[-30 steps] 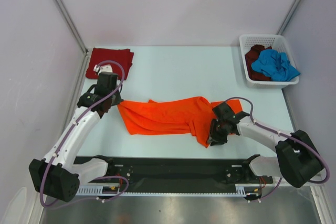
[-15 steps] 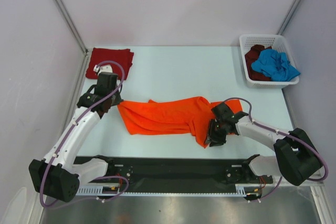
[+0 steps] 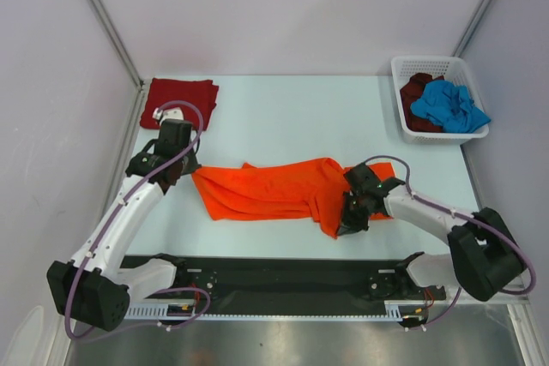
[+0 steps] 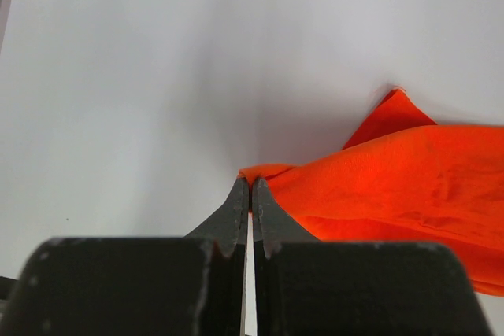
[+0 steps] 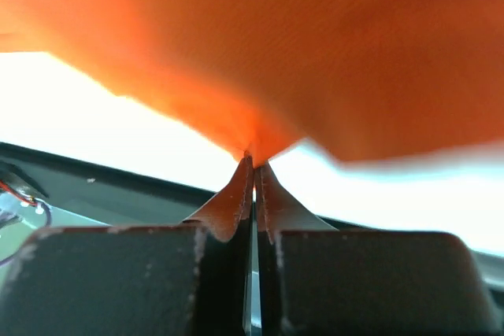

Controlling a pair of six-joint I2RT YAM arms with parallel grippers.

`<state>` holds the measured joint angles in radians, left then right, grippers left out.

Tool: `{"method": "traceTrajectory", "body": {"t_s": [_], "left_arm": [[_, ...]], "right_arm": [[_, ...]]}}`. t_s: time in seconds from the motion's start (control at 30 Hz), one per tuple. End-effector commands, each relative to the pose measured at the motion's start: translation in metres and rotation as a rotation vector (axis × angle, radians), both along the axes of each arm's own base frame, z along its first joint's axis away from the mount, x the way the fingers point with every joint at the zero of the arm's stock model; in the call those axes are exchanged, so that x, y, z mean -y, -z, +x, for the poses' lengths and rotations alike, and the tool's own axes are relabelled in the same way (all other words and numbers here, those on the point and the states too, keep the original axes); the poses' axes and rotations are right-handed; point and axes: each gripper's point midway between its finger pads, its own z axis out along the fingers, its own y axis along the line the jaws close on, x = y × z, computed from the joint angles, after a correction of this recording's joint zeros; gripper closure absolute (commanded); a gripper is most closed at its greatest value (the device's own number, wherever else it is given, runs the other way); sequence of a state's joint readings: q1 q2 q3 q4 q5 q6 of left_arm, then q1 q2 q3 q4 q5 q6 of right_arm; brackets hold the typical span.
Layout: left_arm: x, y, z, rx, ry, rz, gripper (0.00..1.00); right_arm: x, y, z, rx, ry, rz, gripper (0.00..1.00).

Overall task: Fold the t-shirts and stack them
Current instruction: Flatten the tshirt out

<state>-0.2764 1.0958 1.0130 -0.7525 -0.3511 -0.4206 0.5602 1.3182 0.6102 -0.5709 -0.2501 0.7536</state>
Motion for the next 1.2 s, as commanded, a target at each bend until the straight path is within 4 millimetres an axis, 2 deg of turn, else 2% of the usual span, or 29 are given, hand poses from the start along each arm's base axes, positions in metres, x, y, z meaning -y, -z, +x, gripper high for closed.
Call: {"method": "traceTrajectory", "body": {"t_s": [0.0,0.03,0.1,0.13,0.2,0.23,0.27,0.33,0.37,0.43,0.47,0.53,0.57,0.6,0.67,0.7,0.77,0.83,0.93,1.0,1.1,1.17], "left_arm": [[0.0,-0.035,0.001,0.082,-0.032,-0.048,1.0],[0.0,-0.042,0.002,0.095,-0.038,-0.058,1.0],[0.002,-0.063,0.004,0.136,-0.055,-0.089,1.0],[0.003,-0.069,0.007,0.144,-0.06,-0.1,0.99],[0.007,-0.094,0.012,0.189,-0.069,-0.136,1.0],[0.009,-0.102,0.014,0.199,-0.066,-0.152,1.0],[0.013,-0.12,0.02,0.236,-0.063,-0.173,1.0],[0.018,-0.138,0.026,0.264,-0.048,-0.194,1.0],[0.02,-0.159,0.032,0.302,-0.04,-0.203,1.0],[0.021,-0.177,0.036,0.324,-0.029,-0.208,1.0],[0.022,-0.2,0.037,0.37,-0.018,-0.219,1.0],[0.024,-0.211,0.043,0.387,-0.013,-0.218,1.0],[0.021,-0.224,0.043,0.419,-0.019,-0.217,1.0],[0.02,-0.227,0.044,0.425,-0.026,-0.214,1.0],[0.016,-0.236,0.041,0.448,-0.038,-0.201,1.0],[0.013,-0.239,0.04,0.455,-0.045,-0.194,1.0],[0.005,-0.247,0.034,0.477,-0.064,-0.171,1.0],[-0.001,-0.258,0.027,0.509,-0.076,-0.159,0.99],[-0.013,-0.278,0.016,0.566,-0.108,-0.136,1.0],[-0.019,-0.3,0.007,0.626,-0.127,-0.144,1.0],[-0.023,-0.338,-0.007,0.731,-0.129,-0.182,1.0],[-0.025,-0.366,-0.02,0.807,-0.126,-0.211,1.0]], "right_arm": [[0.01,-0.061,0.039,0.208,0.01,-0.033,1.0],[0.016,-0.098,0.058,0.269,0.048,-0.026,1.0],[0.027,-0.138,0.075,0.355,0.059,-0.012,1.0],[0.032,-0.17,0.086,0.408,0.079,0.003,1.0],[0.049,-0.202,0.103,0.48,0.113,-0.007,1.0],[0.053,-0.235,0.111,0.55,0.121,0.006,1.0],[0.062,-0.25,0.119,0.586,0.147,0.0,1.0],[0.07,-0.278,0.129,0.647,0.156,0.007,1.0],[0.078,-0.31,0.136,0.729,0.187,0.021,1.0],[0.086,-0.338,0.143,0.793,0.207,0.019,1.0],[0.09,-0.369,0.145,0.87,0.223,0.035,1.0],[0.101,-0.389,0.15,0.907,0.261,0.034,1.0],[0.104,-0.403,0.151,0.94,0.274,0.043,1.0],[0.111,-0.428,0.149,1.004,0.293,0.051,1.0],[0.117,-0.446,0.152,1.041,0.302,0.042,1.0],[0.12,-0.474,0.145,1.115,0.306,0.047,1.0],[0.125,-0.482,0.15,1.123,0.315,0.029,1.0],[0.137,-0.507,0.145,1.19,0.358,0.018,1.0],[0.133,-0.528,0.144,1.237,0.36,0.071,1.0],[0.13,-0.537,0.141,1.261,0.357,0.105,1.0],[0.128,-0.564,0.133,1.369,0.345,0.132,1.0],[0.127,-0.595,0.116,1.488,0.34,0.149,1.0]]}}
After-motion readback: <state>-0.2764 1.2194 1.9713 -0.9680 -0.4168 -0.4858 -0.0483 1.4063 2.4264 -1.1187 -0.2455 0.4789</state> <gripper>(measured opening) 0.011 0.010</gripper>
